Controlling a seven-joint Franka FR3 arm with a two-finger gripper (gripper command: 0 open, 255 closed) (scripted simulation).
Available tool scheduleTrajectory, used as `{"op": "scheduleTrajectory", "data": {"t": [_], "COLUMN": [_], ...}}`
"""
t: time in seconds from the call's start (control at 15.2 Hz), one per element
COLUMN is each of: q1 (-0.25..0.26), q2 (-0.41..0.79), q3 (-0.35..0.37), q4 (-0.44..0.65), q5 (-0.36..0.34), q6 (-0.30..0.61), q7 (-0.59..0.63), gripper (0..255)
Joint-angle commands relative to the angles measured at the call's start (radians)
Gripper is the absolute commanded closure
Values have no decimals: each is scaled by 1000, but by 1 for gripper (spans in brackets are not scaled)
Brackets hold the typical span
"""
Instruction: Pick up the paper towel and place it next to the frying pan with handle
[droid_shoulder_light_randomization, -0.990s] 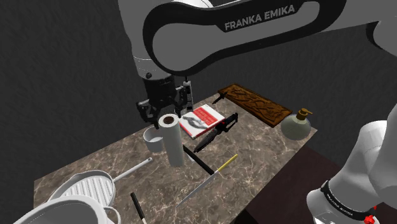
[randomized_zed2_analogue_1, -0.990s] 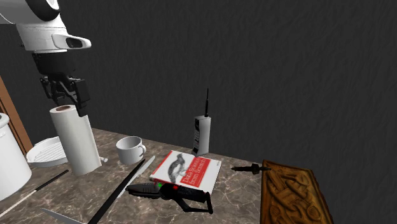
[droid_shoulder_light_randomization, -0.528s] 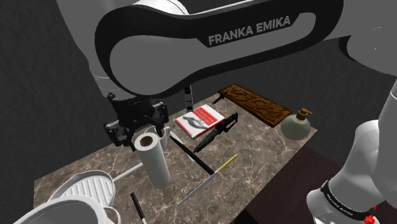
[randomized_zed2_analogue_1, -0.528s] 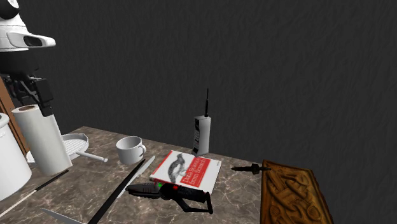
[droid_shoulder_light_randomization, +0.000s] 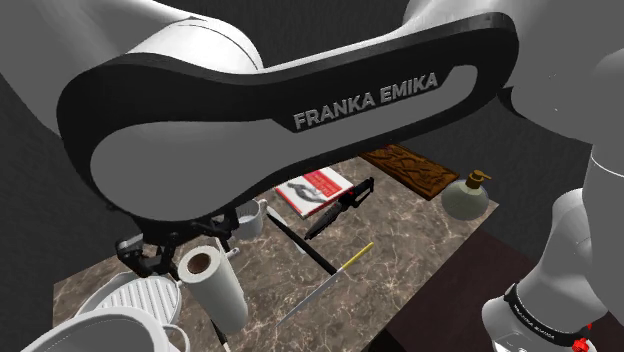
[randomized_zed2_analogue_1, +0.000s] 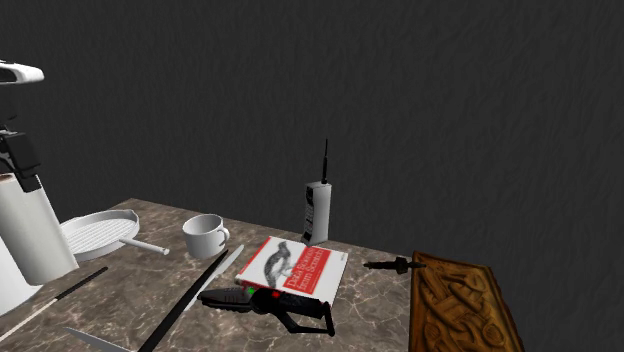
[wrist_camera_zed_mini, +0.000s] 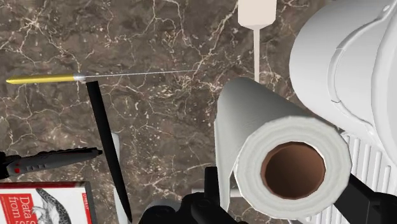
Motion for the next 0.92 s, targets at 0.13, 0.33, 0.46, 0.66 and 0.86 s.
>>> {"op": "scheduleTrajectory", "data": {"t": [0.13,0.33,0.46,0.66,0.86], "q1": [-4,-7,-9,-11,-12], "q2": [0,1,3,9,16], "q3": [-1,-3,-4,-6,-8], "q4": [-54,-92,-115,-148,-178], "q5": [-1,-3,-5,-8,-13], "q6": [53,92,118,155,192], "q7": [5,9,11,15,19], "gripper": [255,255,255,255,255]}}
